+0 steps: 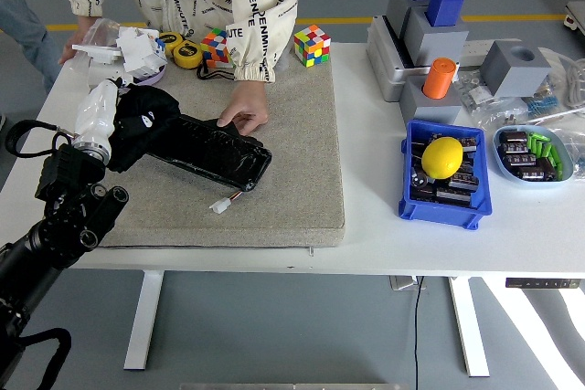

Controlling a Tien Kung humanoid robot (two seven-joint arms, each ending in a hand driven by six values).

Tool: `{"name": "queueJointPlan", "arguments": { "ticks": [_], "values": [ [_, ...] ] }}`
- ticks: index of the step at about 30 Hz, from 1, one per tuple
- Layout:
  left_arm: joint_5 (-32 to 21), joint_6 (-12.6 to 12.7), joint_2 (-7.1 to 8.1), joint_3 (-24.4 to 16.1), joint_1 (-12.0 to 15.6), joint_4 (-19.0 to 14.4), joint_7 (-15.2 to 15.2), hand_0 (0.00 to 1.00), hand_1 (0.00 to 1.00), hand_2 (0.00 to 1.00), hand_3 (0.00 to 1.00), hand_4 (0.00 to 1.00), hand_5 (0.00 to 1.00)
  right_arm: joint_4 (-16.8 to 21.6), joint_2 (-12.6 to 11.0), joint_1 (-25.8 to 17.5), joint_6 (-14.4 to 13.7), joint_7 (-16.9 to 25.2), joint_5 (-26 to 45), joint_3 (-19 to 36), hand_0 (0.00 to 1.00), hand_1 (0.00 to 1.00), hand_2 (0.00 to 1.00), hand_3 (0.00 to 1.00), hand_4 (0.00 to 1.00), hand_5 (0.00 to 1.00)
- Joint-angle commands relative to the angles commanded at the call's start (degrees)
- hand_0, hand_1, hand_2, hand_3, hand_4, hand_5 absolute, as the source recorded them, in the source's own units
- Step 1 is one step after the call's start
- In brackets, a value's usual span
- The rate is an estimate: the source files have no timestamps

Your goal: Pick the rag up,wipe the panel,place it on the desk

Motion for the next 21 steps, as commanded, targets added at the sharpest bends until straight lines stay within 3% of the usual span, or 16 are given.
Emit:
{"name": "queueJointPlan", "arguments": {
  "ticks": [9,21],
  "values": [
    [-3.8,-0.7,0.47,6.6,1.1,-4.8,0.7,0.183,0.243,0.332,0.561,0.629,0.002,0.0,0.0,-0.1,0.0,0.0,-0.1,0.0,0.521,0.556,0.492,0.521,0.855,0.345],
    [-10.4,-1.4,1.72,19.5,1.9,-12.0,1.9,0.183,0.245,0.332,0.561,0.629,0.002,0.1,0.0,0.0,0.1,0.0,0.1,-0.2,0.522,0.555,0.492,0.521,0.854,0.345]
  ]
}}
